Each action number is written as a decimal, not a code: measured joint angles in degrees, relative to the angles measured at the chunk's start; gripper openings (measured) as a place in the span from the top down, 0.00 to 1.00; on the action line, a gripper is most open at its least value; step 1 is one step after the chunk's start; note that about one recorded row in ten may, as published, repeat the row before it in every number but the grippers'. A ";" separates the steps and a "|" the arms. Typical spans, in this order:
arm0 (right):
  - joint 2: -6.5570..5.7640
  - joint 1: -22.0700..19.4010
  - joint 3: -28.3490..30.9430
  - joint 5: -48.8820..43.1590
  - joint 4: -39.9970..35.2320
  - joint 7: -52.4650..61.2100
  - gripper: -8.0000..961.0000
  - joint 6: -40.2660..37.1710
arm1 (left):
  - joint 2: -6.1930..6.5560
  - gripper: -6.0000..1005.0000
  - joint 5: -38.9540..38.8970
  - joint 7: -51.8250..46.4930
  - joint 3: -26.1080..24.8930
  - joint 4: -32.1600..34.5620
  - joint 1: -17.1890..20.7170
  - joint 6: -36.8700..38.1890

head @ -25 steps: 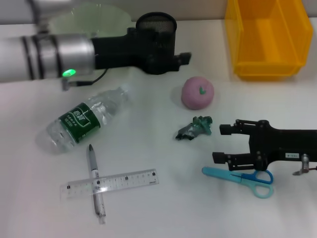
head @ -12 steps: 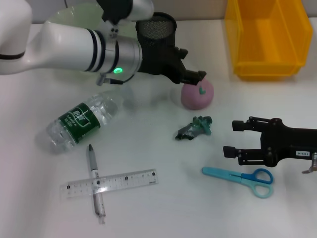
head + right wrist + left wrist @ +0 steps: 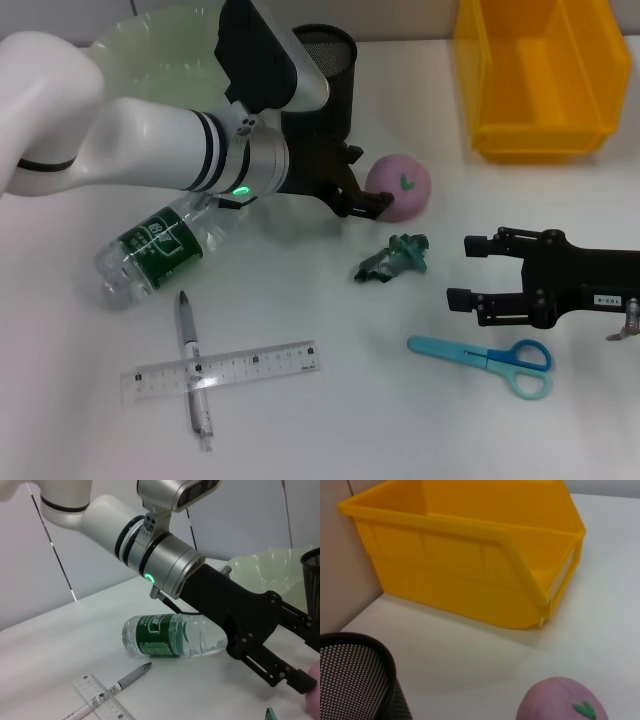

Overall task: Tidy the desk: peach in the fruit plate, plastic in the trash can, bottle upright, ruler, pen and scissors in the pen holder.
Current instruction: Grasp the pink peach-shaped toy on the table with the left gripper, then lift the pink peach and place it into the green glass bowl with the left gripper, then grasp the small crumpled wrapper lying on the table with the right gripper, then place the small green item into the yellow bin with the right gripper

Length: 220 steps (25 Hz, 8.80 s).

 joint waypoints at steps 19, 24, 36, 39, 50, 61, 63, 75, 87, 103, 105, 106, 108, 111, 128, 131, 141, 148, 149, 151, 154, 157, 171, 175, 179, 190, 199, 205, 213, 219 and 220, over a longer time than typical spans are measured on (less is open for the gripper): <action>-0.02 0.92 -0.13 0.01 0.00 1.47 0.15 0.08 | -0.01 0.73 -1.97 0.69 3.06 3.51 3.25 -1.21; -0.02 0.92 0.10 0.01 0.04 1.54 0.15 0.09 | 0.00 0.95 -2.03 0.71 4.05 5.94 4.78 -1.56; -0.02 0.44 -0.29 0.00 0.06 3.83 0.16 1.75 | 0.00 0.97 -9.61 0.74 4.26 8.66 7.52 -1.84; -0.02 0.45 -0.29 -0.22 0.01 4.54 0.16 1.75 | -0.01 0.91 -10.68 0.91 4.05 8.93 8.03 -1.96; -0.02 0.83 -0.29 -1.39 -0.22 5.91 0.16 1.75 | 0.00 0.57 -14.95 2.56 10.54 8.60 7.77 -5.44; 0.35 1.20 -0.46 -1.41 -0.41 6.03 0.16 1.72 | 0.00 0.22 -17.68 4.44 14.52 8.52 7.90 -6.80; 0.38 1.35 -0.46 -1.41 -0.40 6.03 0.16 1.72 | 0.00 0.23 -17.69 4.45 14.74 8.62 8.05 -7.01; 0.51 2.11 -0.46 -1.40 -0.15 6.04 0.17 1.75 | 0.00 0.67 -24.86 11.83 16.81 8.99 9.11 -8.23; 0.51 2.25 -0.46 -1.40 0.05 6.05 0.17 1.64 | 0.00 0.95 -26.09 13.27 17.80 10.25 10.35 -8.16; 0.77 1.83 -0.37 -1.40 0.06 5.59 0.18 1.18 | 0.22 0.93 -42.66 27.93 -4.27 17.54 28.27 15.15; 1.10 1.83 -0.37 -1.39 -0.03 5.20 0.18 1.23 | 0.30 0.92 -49.73 31.49 -8.30 12.32 28.32 21.28; 1.19 1.84 -0.37 -1.39 -0.03 5.02 0.18 1.23 | 0.32 0.92 -51.57 32.33 -9.62 10.54 28.08 22.19; 1.25 1.88 -0.37 -1.37 -0.01 4.77 0.18 1.18 | 0.30 0.91 -53.18 33.21 -10.78 9.03 27.77 22.65; 1.31 1.96 -0.37 -1.27 0.02 4.58 0.18 1.14 | 0.27 0.90 -55.26 37.30 -13.35 4.72 25.51 20.83; 1.83 2.05 -0.23 -1.01 -0.10 3.18 0.18 0.95 | -0.01 0.80 -56.51 43.36 -19.48 -2.06 19.28 10.67; 1.82 2.14 0.14 -0.25 -0.29 3.11 0.18 0.94 | 0.72 0.66 -55.56 39.44 -18.66 -1.35 20.92 17.78; -2.04 5.17 -0.08 4.69 -5.62 12.87 0.19 -5.67 | 9.96 0.28 -30.69 17.47 -17.83 1.69 27.41 46.16; -4.36 10.88 -0.99 -1.63 -12.01 26.23 0.19 -7.22 | 11.57 0.14 -18.05 17.81 -18.83 2.16 28.62 50.77; -4.65 12.24 -1.08 -3.82 -12.41 28.00 0.19 -7.29 | 11.57 0.14 -18.05 17.81 -18.83 2.16 28.62 50.77; -4.91 14.68 -1.18 -8.35 -12.99 30.46 0.19 -7.34 | 11.59 0.14 -13.95 17.87 -20.77 3.40 29.41 50.70; -4.83 18.35 -1.55 -14.24 -13.36 33.01 0.19 -7.29 | 11.44 0.14 -11.09 17.97 -22.97 3.82 29.80 50.60; -4.26 21.14 -5.00 -17.24 -13.40 34.59 0.19 -6.38 | 11.43 0.14 -10.21 17.99 -23.55 3.83 29.82 50.60; 0.68 22.88 -27.05 -18.92 -15.09 31.59 0.19 8.10 | 11.19 0.14 -6.49 18.01 -24.82 4.73 29.85 50.41; 1.83 23.14 -29.17 -20.00 -13.01 29.03 0.20 11.86 | 11.05 0.14 -6.49 18.00 -24.82 4.74 29.83 50.36; 1.94 23.33 -32.01 -20.18 -11.78 28.81 0.20 14.06 | 11.05 0.14 -6.49 17.87 -25.01 4.74 29.87 50.33; 2.48 23.24 -35.25 -19.67 -9.91 27.53 0.20 17.85 | 10.98 0.14 -6.49 17.87 -25.62 4.69 29.97 50.38; 2.53 23.38 -35.71 -19.79 -8.69 27.82 0.29 19.26 | 10.95 0.14 -6.49 17.89 -25.70 4.85 29.90 50.38; 2.53 23.18 -36.12 -19.63 -8.64 28.03 0.56 20.01 | 10.89 0.14 -6.49 17.78 -25.77 5.02 29.94 50.34; 2.35 23.38 -35.78 -19.62 -8.72 29.23 0.78 18.61 | 10.89 0.14 -6.50 17.80 -26.29 5.10 29.94 50.33; 2.16 23.12 -32.21 -19.59 -9.84 30.06 0.84 15.88 | 10.71 0.14 -6.50 17.88 -26.37 5.14 29.94 50.30; 2.12 22.74 -28.54 -19.51 -10.77 30.05 0.84 14.58 | 10.66 0.14 -6.50 17.90 -26.39 5.14 29.93 50.28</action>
